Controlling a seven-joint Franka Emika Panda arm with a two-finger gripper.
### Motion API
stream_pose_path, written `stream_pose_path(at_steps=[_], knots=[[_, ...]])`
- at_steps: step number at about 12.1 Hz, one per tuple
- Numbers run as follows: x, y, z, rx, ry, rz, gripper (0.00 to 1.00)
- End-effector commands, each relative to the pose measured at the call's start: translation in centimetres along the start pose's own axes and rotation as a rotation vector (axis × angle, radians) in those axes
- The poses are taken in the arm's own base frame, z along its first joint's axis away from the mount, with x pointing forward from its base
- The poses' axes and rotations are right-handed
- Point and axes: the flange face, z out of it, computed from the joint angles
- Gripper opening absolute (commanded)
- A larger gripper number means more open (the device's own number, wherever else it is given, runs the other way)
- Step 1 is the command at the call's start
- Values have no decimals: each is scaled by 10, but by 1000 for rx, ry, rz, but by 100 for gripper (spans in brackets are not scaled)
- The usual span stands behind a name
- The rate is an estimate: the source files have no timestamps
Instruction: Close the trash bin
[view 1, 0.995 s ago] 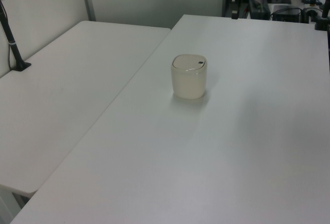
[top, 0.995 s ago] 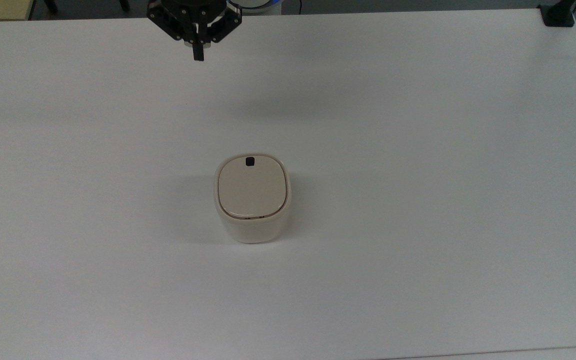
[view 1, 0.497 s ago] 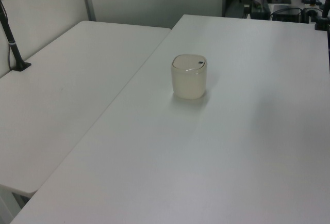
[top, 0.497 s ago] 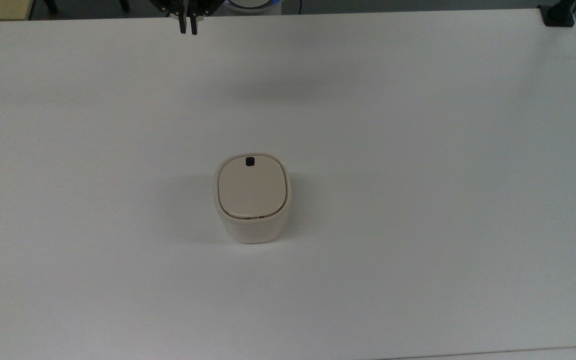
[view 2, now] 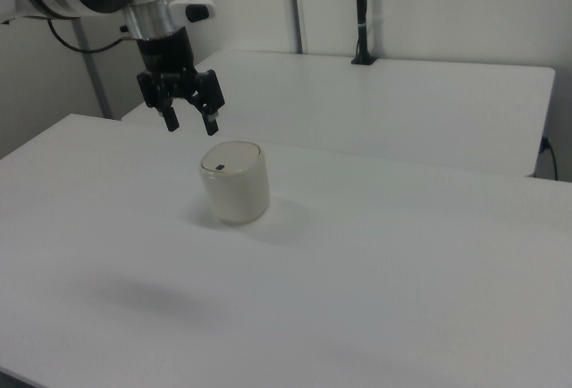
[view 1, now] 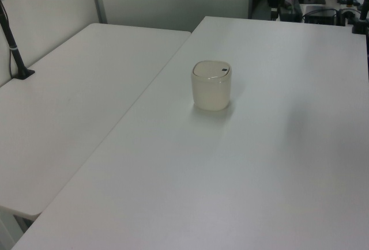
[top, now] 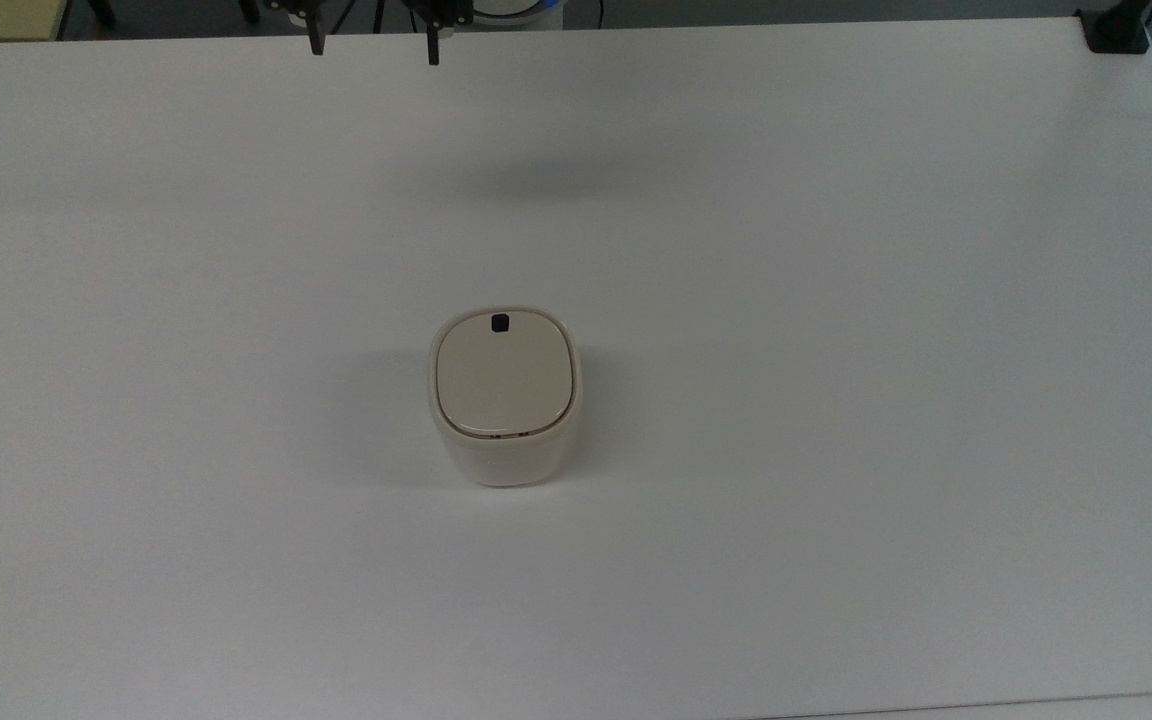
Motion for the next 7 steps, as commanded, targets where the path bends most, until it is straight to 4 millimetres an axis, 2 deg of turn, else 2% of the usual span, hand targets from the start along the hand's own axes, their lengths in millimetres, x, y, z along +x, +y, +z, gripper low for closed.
stream_pose_path(at_steps=[1, 2, 7], knots=[[-7, 3, -1, 18, 3, 0, 100], [-7, 10, -2, 18, 5, 12, 100], [-7, 9, -3, 19, 8, 16, 100]])
